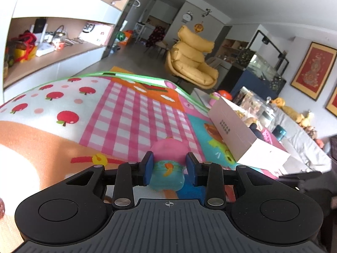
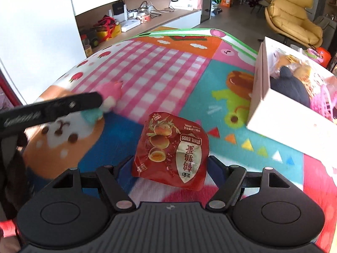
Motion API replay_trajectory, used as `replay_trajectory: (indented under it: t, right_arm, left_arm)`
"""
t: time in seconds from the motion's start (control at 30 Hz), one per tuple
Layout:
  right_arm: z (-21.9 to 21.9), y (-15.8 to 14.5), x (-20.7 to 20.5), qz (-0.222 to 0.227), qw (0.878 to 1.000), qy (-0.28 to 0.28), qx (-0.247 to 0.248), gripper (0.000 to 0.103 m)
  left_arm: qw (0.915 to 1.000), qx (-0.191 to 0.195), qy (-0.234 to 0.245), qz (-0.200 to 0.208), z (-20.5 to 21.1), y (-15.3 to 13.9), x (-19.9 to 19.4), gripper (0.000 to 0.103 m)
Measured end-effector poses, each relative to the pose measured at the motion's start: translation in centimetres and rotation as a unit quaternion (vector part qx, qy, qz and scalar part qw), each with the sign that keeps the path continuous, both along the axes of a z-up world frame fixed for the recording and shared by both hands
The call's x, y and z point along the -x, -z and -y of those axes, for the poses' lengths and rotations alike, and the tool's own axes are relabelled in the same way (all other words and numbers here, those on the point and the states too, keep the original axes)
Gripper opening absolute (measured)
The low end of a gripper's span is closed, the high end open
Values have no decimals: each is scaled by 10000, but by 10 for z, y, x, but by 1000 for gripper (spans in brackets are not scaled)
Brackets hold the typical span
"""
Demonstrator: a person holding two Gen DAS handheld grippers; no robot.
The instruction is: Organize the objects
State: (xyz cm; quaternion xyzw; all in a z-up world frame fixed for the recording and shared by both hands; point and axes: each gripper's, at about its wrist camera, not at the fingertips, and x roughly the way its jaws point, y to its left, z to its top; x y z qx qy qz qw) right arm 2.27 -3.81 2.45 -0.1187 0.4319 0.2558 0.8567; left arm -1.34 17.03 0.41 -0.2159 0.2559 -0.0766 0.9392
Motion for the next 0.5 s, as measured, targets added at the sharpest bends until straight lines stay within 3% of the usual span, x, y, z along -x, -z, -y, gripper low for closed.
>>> replay_trajectory:
  t: [0.03, 0.1, 0.13, 0.2, 0.5]
  right_arm:
    - [3, 1, 5, 32, 10000, -33, -2, 75]
    - [9, 1, 14, 111, 9999, -115, 11, 75]
    - [11, 1, 18, 144, 9998, -144, 18, 75]
    - [17, 1, 23, 191, 9997, -153, 15, 78]
    - [47, 5, 32, 580, 9980, 108, 240, 98]
  left_arm:
    - [10000, -56, -25, -12, 2, -1, 0, 37]
    - [10000, -67, 5, -28, 7, -3, 1, 19]
    - [10000, 0, 56, -58, 9, -4, 0, 18]
    - [9997, 118, 154, -133, 14, -4, -1, 18]
    - [9996, -169, 191, -134, 22, -4, 1, 19]
